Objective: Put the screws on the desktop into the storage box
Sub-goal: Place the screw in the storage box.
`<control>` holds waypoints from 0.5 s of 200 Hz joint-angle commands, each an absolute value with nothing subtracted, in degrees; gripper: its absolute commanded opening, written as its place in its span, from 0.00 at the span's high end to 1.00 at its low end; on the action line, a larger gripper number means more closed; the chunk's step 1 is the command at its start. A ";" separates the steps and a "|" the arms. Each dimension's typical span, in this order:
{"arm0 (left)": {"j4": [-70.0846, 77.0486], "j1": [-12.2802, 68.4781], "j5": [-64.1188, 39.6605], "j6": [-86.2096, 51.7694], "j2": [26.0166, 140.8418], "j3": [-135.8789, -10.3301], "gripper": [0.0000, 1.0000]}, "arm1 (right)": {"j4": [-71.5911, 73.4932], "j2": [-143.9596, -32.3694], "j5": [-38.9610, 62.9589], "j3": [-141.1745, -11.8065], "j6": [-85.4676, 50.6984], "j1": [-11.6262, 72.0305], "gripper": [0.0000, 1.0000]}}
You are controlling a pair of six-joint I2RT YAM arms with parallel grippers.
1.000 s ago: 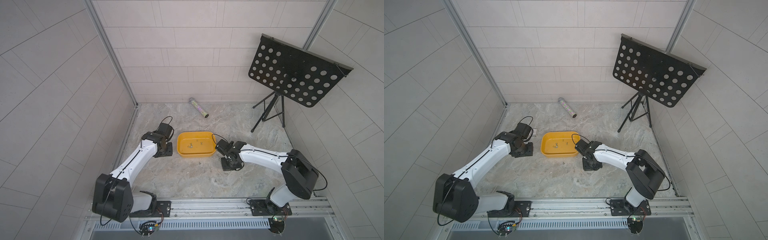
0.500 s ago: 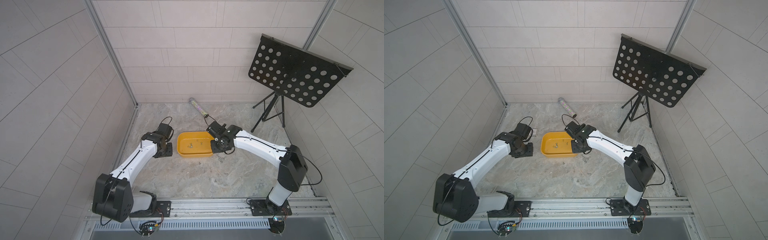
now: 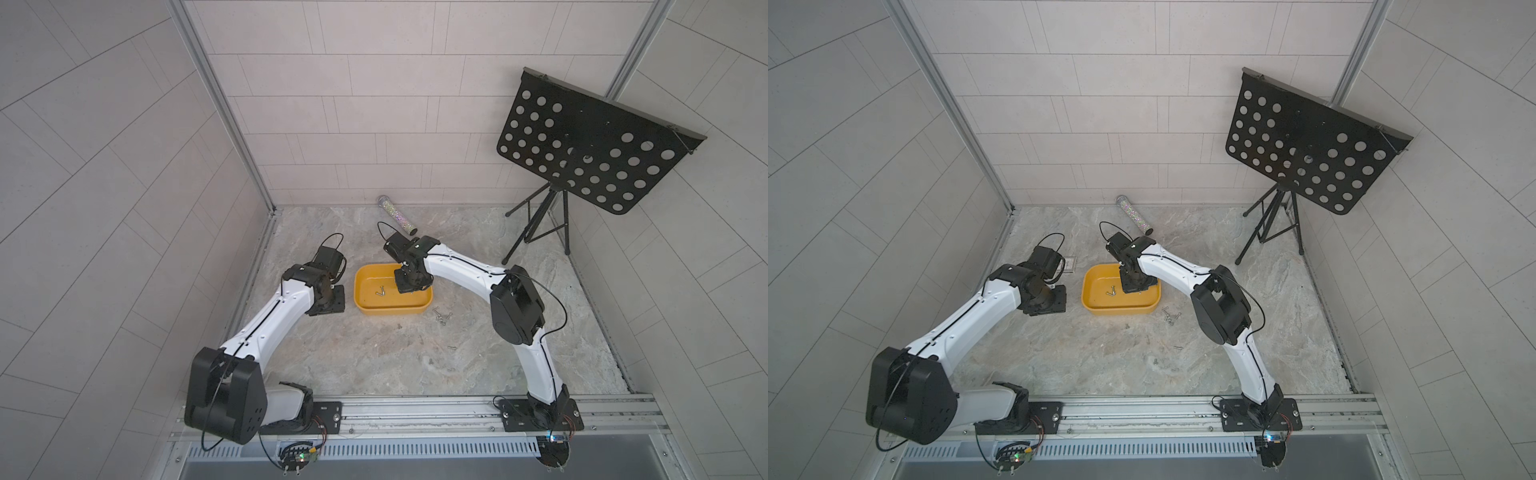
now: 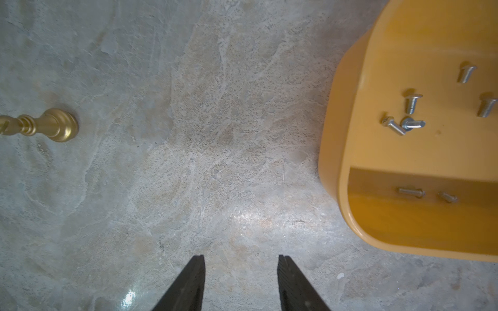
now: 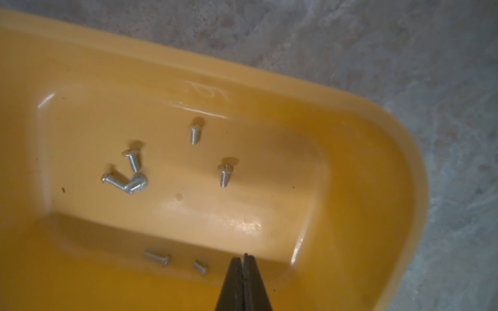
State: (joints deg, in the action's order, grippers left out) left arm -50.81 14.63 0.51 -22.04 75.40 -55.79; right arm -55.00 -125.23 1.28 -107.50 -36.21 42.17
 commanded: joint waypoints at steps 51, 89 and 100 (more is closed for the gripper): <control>-50.87 13.96 0.09 -21.36 74.07 -55.02 0.49 | -57.88 -127.06 0.80 -111.11 -35.00 41.81 0.85; -50.89 13.81 0.13 -21.41 74.04 -54.93 0.49 | -55.55 -118.91 -0.62 -106.42 -35.38 42.19 0.83; -50.88 13.78 0.09 -21.36 74.16 -54.94 0.49 | -55.46 -116.57 -1.14 -104.80 -35.34 42.19 0.83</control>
